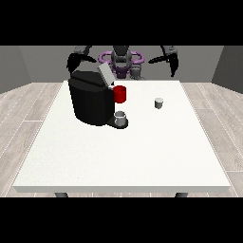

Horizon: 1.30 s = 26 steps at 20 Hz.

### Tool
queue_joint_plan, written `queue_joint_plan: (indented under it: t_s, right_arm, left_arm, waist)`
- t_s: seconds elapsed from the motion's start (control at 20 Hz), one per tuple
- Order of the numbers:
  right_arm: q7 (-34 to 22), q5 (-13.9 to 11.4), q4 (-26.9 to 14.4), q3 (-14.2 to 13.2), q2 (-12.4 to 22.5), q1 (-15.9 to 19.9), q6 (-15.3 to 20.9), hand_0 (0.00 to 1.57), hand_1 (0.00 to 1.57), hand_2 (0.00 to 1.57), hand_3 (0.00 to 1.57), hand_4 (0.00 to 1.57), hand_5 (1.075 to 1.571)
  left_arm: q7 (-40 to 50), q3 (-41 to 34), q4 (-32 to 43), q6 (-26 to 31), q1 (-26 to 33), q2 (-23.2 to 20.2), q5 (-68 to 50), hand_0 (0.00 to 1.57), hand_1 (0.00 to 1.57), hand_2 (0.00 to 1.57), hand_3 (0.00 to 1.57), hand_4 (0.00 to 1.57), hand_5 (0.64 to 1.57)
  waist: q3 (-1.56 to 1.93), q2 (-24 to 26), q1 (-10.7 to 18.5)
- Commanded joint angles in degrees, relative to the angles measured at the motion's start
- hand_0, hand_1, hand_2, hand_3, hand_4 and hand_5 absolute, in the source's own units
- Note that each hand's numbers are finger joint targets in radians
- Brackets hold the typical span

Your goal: Insert the coffee pod into the coffee machine and close the lid

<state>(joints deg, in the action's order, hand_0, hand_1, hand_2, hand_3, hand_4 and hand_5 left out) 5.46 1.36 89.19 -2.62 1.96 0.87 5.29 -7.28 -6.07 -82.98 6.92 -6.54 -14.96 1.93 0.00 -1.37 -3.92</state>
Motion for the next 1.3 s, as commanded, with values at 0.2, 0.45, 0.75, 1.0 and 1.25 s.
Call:
queue_joint_plan:
  t_s: [0.2,0.45,0.75,1.0,1.25]
  right_arm:
    - [2.91,-0.69,0.11,1.78,-1.78,2.88,0.4,0.0,0.0,0.0,0.0,0.23,1.571]
    - [-1.22,0.06,3.72,2.81,-0.87,3.51,-1.01,0.0,0.0,0.0,0.0,0.28,1.571]
    - [-2.49,-1.9,1.25,4.29,-1.9,7.11,2.25,0.0,0.0,0.0,0.0,0.35,1.571]
    - [-4.4,-0.34,-1.67,0.24,0.28,11.76,1.13,0.0,0.0,0.0,0.0,0.39,1.571]
    - [-0.84,-3.31,-6.95,1.49,-0.76,6.2,3.15,0.0,0.0,0.0,0.0,0.42,1.571]
  left_arm:
    - [4.5,-2.94,11.28,0.94,-10.57,-3.65,1.07,0.0,0.0,0.0,0.0,0.0,1.571]
    - [0.02,-5.25,22.31,1.88,-12.42,-6.18,2.62,0.0,0.0,0.0,0.0,0.0,1.571]
    - [2.12,-5.68,29.69,1.88,-20.4,-8.36,4.7,0.0,0.0,0.0,0.0,0.0,1.571]
    - [-2.81,-2.81,33.28,0.09,-20.83,-8.02,9.67,0.0,0.0,0.0,0.0,0.0,1.571]
    - [0.44,0.4,34.91,1.12,-20.44,-6.06,12.77,0.0,0.0,0.46,0.0,0.0,1.571]
  waist:
    - [0.01,-5.51,-3.79]
    - [-0.02,-7.63,-5.66]
    - [-0.02,-9.17,-5.12]
    - [-0.02,-12.37,-4.09]
    - [0.0,-6.7,-2.98]
